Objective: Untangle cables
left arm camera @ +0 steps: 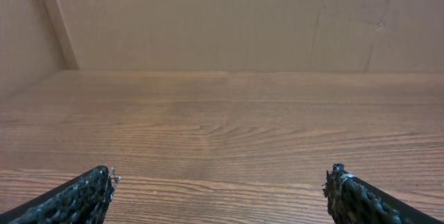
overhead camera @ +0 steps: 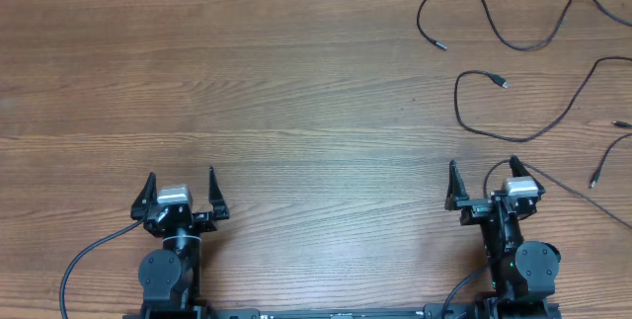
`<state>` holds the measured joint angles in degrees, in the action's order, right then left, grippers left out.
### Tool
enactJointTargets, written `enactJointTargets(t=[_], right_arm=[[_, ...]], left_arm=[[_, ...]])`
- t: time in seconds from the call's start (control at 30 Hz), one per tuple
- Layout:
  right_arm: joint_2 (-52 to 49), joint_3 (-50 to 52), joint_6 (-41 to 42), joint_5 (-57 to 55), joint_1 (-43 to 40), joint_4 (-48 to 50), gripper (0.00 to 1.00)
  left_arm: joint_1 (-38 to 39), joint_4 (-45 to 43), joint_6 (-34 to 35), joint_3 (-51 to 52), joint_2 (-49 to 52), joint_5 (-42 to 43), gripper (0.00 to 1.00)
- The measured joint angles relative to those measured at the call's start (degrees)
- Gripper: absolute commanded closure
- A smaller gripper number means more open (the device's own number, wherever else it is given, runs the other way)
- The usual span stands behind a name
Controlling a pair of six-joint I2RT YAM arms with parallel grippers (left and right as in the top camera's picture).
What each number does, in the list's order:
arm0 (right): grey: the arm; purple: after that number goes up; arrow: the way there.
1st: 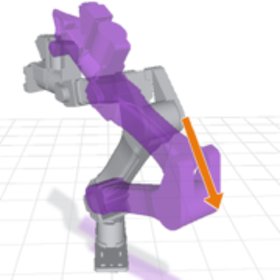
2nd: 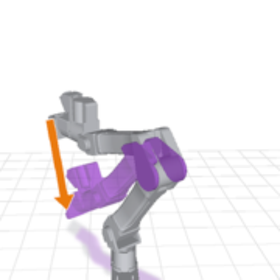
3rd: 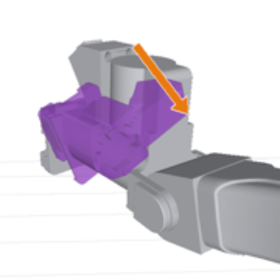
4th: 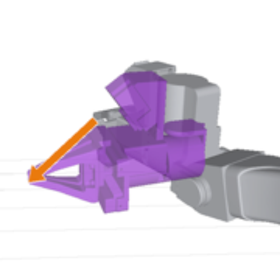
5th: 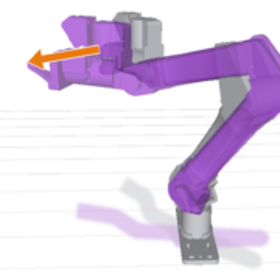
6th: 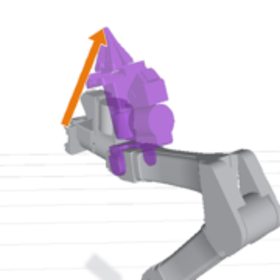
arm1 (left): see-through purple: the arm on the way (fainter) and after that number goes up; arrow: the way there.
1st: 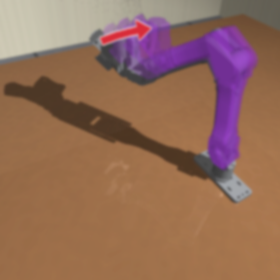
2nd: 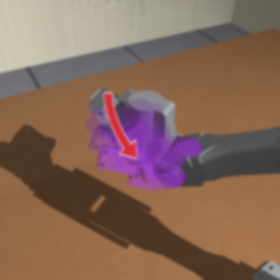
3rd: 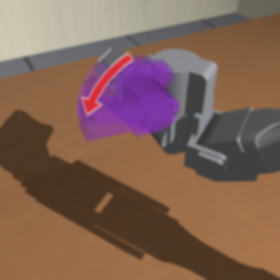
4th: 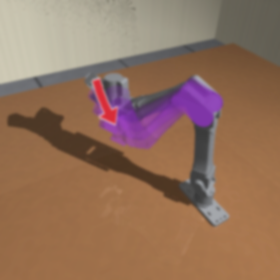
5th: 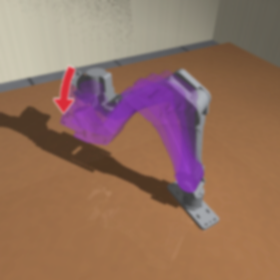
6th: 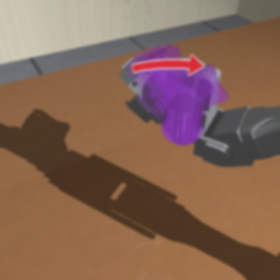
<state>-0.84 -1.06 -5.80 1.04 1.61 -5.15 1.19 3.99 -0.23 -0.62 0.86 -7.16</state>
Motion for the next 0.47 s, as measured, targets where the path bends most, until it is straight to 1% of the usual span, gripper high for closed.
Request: enactJointTargets(t=[0.47], right_arm=[[0.00, 0.00, -0.02, 0.02, 0.00, 0.00, 0.00]], left_arm=[[0.00, 0.00, 0.00, 0.00, -0.02, 0.00, 0.01]])
